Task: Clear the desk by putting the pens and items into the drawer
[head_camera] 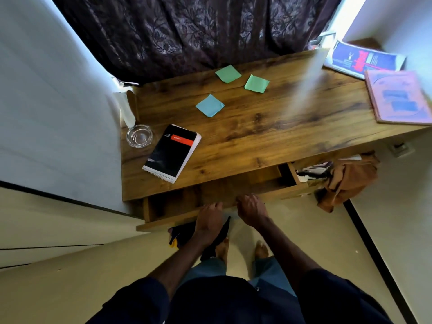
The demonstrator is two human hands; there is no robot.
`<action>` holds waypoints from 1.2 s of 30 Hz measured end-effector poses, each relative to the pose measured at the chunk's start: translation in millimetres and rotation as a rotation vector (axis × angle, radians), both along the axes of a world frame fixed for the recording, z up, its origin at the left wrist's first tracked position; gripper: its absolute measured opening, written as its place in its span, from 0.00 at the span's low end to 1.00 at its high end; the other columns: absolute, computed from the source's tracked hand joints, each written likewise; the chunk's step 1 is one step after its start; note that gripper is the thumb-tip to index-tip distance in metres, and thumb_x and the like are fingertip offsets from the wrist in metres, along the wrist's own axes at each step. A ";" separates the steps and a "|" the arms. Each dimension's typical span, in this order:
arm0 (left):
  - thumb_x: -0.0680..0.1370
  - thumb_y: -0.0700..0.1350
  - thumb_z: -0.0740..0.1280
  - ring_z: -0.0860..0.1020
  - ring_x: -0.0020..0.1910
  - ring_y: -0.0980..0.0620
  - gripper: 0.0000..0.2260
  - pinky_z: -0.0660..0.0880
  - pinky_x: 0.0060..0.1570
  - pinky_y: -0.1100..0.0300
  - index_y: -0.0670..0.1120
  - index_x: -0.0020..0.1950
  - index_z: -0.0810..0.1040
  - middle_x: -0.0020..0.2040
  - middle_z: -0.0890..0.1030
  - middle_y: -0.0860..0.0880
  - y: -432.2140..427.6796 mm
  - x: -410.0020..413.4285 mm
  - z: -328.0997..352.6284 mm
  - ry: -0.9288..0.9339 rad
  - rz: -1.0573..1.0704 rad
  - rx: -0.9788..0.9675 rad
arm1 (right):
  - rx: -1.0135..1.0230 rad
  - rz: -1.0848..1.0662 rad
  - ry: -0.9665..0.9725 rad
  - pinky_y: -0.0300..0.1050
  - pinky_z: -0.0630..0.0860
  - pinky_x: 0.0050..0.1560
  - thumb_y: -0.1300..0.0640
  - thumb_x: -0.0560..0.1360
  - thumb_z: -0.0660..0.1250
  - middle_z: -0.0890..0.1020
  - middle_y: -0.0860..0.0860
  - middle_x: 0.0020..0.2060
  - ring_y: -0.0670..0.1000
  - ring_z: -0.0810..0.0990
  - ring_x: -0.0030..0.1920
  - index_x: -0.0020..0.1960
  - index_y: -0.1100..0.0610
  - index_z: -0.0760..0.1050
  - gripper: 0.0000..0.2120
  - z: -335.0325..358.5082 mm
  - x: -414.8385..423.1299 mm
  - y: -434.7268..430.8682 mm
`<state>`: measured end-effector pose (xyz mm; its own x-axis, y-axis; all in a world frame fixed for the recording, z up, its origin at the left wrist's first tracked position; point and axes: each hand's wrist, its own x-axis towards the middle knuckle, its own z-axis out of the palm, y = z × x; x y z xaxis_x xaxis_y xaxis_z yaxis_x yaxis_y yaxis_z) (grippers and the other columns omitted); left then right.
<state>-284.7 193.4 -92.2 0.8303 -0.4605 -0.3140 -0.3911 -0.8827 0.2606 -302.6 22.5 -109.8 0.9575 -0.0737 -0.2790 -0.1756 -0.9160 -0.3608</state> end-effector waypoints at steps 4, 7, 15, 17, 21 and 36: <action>0.81 0.39 0.60 0.79 0.62 0.44 0.14 0.76 0.58 0.53 0.44 0.65 0.77 0.63 0.80 0.43 3.7 -30.5 2.1 0.142 -0.031 0.071 | 0.038 -0.067 0.053 0.46 0.74 0.52 0.57 0.79 0.59 0.83 0.56 0.52 0.59 0.81 0.54 0.58 0.56 0.81 0.13 0.8 -45.4 0.4; 0.78 0.36 0.60 0.79 0.60 0.43 0.14 0.78 0.57 0.52 0.42 0.60 0.79 0.59 0.81 0.42 9.5 -55.9 -1.0 0.238 -0.032 0.040 | 0.047 -0.053 0.096 0.50 0.78 0.55 0.56 0.80 0.59 0.83 0.53 0.55 0.56 0.81 0.56 0.61 0.53 0.79 0.14 -3.7 -80.5 -1.2; 0.76 0.33 0.60 0.75 0.37 0.48 0.08 0.69 0.35 0.59 0.38 0.41 0.77 0.40 0.78 0.44 15.3 -149.5 -4.2 0.256 0.066 -0.032 | 0.114 -0.015 -0.008 0.51 0.80 0.44 0.52 0.78 0.61 0.84 0.52 0.48 0.56 0.83 0.48 0.53 0.56 0.81 0.13 -16.1 -176.1 -9.6; 0.76 0.33 0.59 0.67 0.31 0.55 0.13 0.60 0.28 0.67 0.44 0.33 0.68 0.33 0.70 0.52 15.2 -171.8 -5.3 0.246 0.063 -0.052 | 0.102 0.008 -0.111 0.47 0.79 0.34 0.55 0.76 0.62 0.84 0.52 0.41 0.55 0.83 0.40 0.47 0.58 0.81 0.10 -23.8 -198.5 -12.3; 0.74 0.34 0.61 0.71 0.36 0.53 0.09 0.58 0.26 0.69 0.43 0.35 0.72 0.33 0.71 0.51 21.4 -209.6 -18.2 0.256 0.083 -0.041 | 0.218 0.082 -0.246 0.44 0.76 0.26 0.55 0.80 0.58 0.79 0.53 0.32 0.53 0.77 0.28 0.46 0.56 0.73 0.08 -18.6 -230.0 -15.1; 0.65 0.46 0.62 0.65 0.28 0.55 0.12 0.57 0.31 0.57 0.49 0.25 0.59 0.25 0.63 0.55 13.4 -246.1 -2.7 0.468 -0.124 -0.061 | 0.235 0.103 0.471 0.52 0.81 0.55 0.49 0.71 0.71 0.85 0.50 0.50 0.51 0.83 0.52 0.51 0.53 0.84 0.12 -14.1 -267.2 -33.7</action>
<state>-530.8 206.8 -94.9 0.5443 -0.5761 -0.6098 -0.3210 -0.8146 0.4831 -569.8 -11.2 -123.9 0.7238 0.1302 -0.6776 -0.2817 -0.8407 -0.4624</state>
